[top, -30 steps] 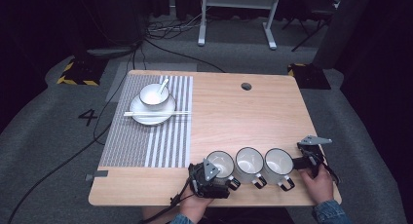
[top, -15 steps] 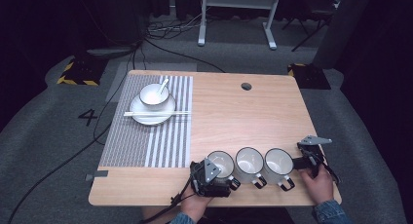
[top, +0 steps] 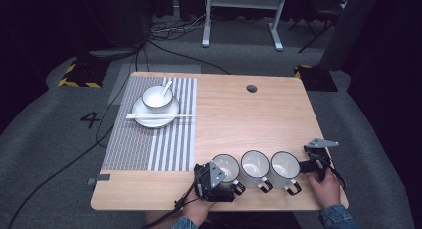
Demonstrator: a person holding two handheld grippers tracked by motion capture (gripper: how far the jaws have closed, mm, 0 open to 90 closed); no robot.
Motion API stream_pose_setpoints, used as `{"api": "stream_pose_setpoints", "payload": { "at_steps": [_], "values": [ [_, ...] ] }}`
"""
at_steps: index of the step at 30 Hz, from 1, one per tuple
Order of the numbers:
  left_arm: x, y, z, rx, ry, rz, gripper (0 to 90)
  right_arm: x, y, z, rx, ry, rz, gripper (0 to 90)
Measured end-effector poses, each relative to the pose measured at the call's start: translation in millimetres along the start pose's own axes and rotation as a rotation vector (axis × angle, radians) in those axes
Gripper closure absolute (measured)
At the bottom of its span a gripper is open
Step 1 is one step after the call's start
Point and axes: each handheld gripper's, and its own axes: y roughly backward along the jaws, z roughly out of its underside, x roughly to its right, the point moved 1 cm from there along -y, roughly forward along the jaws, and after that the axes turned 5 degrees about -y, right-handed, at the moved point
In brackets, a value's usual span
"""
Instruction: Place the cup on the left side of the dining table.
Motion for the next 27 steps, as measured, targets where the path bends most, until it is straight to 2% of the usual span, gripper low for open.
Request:
{"api": "stream_pose_setpoints", "payload": {
  "at_steps": [4,6,11,12,14,19,20,27],
  "values": [
    [-1.1,5.6,-3.4,0.013,0.009,0.010,3.2,0.0,0.0,0.0,0.000,0.000,0.000,0.2],
    [-4.6,10.4,-6.5,0.030,0.001,0.004,3.3,0.2,-0.4,-0.4,-0.001,0.001,-0.002,0.2],
    [-14.2,21.9,-13.9,0.063,0.028,-0.010,3.2,0.9,-1.2,-1.3,0.000,0.006,-0.004,0.2],
    [-17.2,24.5,-15.6,0.071,0.019,-0.018,3.2,0.8,-1.2,-1.3,0.000,0.005,-0.004,0.2],
    [-20.8,28.5,-18.0,0.083,0.037,-0.022,3.2,0.9,-1.2,-1.3,0.000,0.005,-0.004,0.2],
    [-30.0,37.1,-24.3,0.100,0.017,-0.055,3.2,0.7,-1.3,-1.4,-0.001,0.002,-0.003,0.2],
    [-31.4,38.7,-25.8,0.104,0.027,-0.054,3.2,0.7,-1.2,-1.4,-0.001,0.003,-0.003,0.2],
    [-41.5,45.3,-35.2,0.134,0.025,-0.059,3.2,0.6,-1.1,-1.2,-0.001,0.002,-0.001,0.2]
  ]
}}
